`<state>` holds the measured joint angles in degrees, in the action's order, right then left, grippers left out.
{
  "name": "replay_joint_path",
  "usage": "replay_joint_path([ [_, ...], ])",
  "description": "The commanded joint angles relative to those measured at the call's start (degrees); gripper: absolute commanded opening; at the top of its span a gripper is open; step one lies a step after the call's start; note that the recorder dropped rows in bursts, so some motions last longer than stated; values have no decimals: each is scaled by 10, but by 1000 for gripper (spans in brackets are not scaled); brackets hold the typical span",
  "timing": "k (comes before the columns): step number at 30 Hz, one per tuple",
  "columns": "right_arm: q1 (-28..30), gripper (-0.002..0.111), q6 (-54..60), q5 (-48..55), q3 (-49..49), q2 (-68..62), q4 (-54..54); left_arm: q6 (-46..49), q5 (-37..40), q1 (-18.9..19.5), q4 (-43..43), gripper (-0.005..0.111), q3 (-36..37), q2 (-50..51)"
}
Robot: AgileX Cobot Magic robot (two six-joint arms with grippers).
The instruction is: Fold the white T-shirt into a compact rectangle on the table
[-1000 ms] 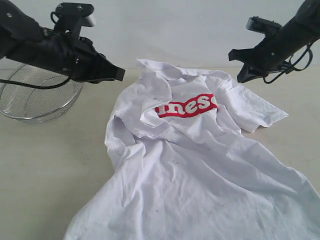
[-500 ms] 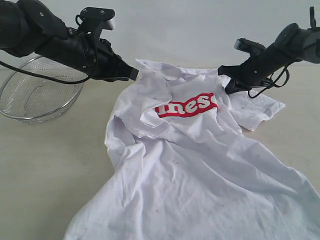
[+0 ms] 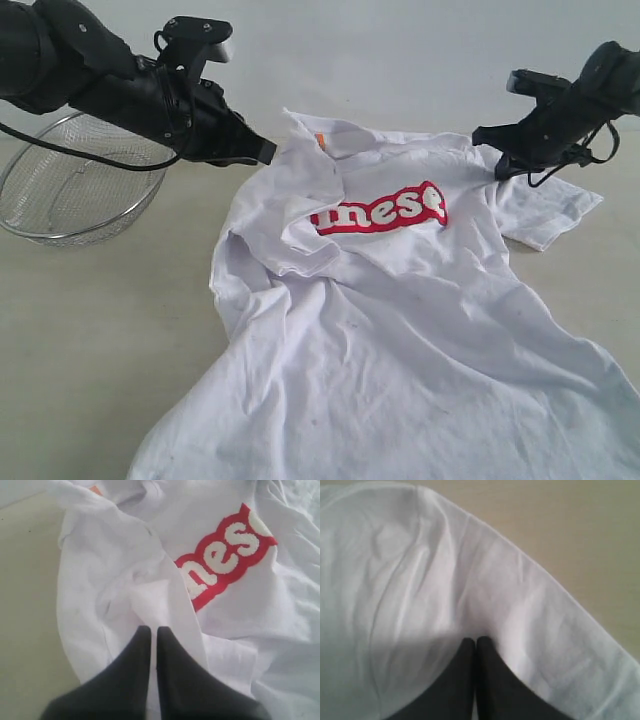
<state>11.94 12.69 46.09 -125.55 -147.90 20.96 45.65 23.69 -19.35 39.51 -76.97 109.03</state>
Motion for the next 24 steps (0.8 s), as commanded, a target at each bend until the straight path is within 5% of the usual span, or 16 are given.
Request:
replay_joint_path([
  [1, 32, 0, -2, 16, 3, -13, -55, 4, 19, 1, 5, 4, -4, 1],
  [10, 76, 0, -2, 74, -45, -9, -16, 4, 47, 1, 6, 4, -4, 1],
  [16, 77, 0, 94, 159, -73, 42, 207, 23, 81, 0, 44, 4, -4, -3],
  [19, 55, 0, 118, 221, -73, 58, 283, 58, 103, -2, 85, 4, -4, -7],
  [24, -29, 0, 125, 239, -48, 66, 261, 73, 126, -12, 98, 4, -4, -27],
])
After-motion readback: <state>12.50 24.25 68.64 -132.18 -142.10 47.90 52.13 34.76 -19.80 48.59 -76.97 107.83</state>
